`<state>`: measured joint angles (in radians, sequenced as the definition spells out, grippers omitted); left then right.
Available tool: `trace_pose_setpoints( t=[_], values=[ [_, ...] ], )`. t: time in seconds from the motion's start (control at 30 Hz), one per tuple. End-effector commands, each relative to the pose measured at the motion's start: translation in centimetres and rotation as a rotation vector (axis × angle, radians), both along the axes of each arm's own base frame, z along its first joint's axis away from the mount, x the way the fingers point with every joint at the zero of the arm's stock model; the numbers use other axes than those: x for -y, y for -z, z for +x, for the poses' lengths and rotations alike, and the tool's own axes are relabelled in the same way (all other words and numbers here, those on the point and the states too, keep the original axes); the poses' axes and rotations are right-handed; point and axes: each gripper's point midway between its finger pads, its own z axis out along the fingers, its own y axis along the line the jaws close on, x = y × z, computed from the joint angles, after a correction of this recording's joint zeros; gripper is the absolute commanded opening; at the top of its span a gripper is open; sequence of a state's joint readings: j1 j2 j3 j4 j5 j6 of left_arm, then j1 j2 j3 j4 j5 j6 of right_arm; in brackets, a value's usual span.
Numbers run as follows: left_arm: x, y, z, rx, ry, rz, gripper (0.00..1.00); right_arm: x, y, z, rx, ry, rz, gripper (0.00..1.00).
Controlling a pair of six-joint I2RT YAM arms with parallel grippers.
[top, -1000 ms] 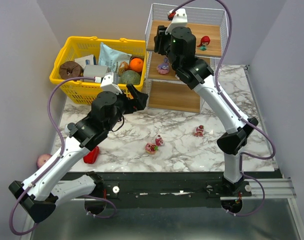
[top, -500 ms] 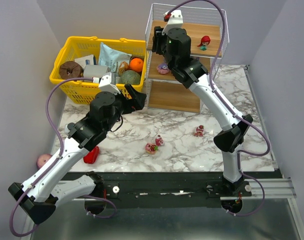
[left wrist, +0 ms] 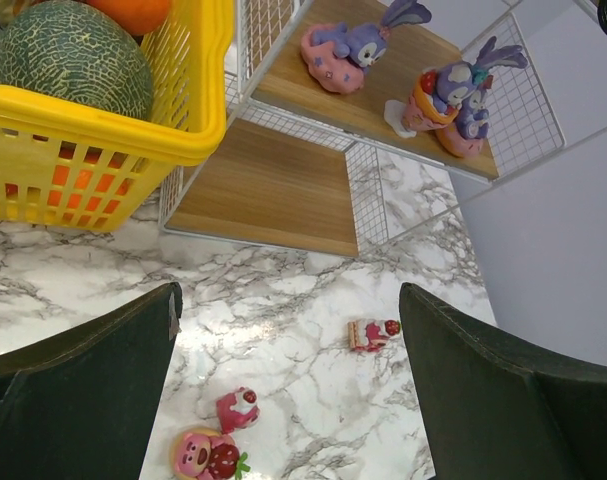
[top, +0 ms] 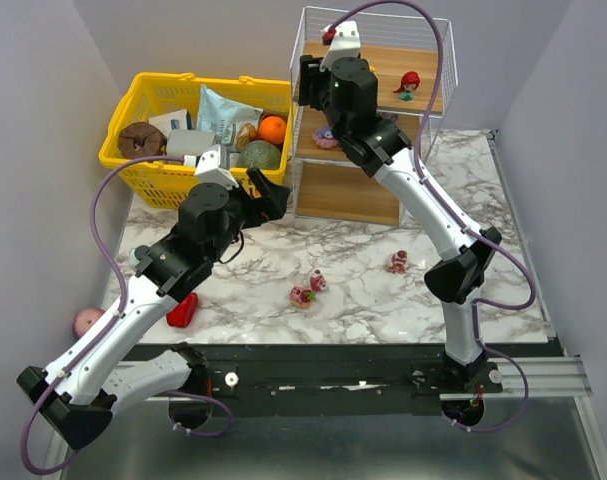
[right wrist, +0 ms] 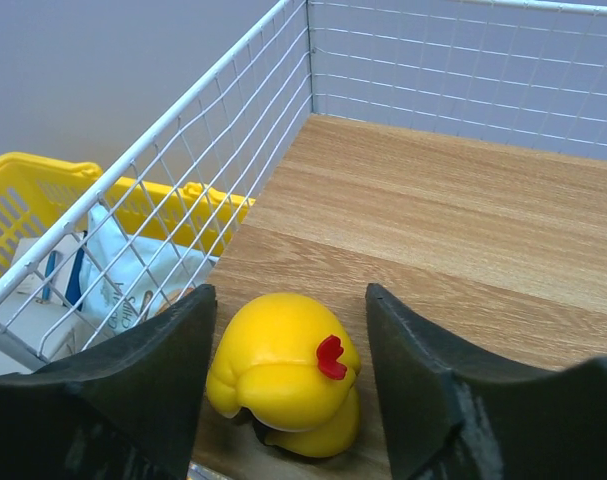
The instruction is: Place and organize the plastic toys onto the shelf
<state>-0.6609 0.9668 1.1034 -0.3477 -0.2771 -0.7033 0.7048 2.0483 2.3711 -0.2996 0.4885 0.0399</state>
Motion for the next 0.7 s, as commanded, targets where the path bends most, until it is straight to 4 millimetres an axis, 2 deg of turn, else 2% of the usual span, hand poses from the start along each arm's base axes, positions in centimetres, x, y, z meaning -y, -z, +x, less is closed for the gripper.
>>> trace_pose_setpoints(
  t=[0.0,0.3,0.67],
  values=[
    [-0.5,0.2,-0.1,-0.001,-0.009,0.006,0.98,0.3,1.1,0.4,-0.026,0.009,-0.026,0.72],
    [-0.5,0.1,-0.2,-0.002,-0.005,0.002,0.98,0.7,-1.5,-0.7,0.009,-0.011,0.021,0.77],
    [-0.5,0.2,-0.3,-0.004,0.001,-0.002,0.98,1.8,-6.6,-2.9,0.091,-0.052,0.097,0.80]
  ],
)
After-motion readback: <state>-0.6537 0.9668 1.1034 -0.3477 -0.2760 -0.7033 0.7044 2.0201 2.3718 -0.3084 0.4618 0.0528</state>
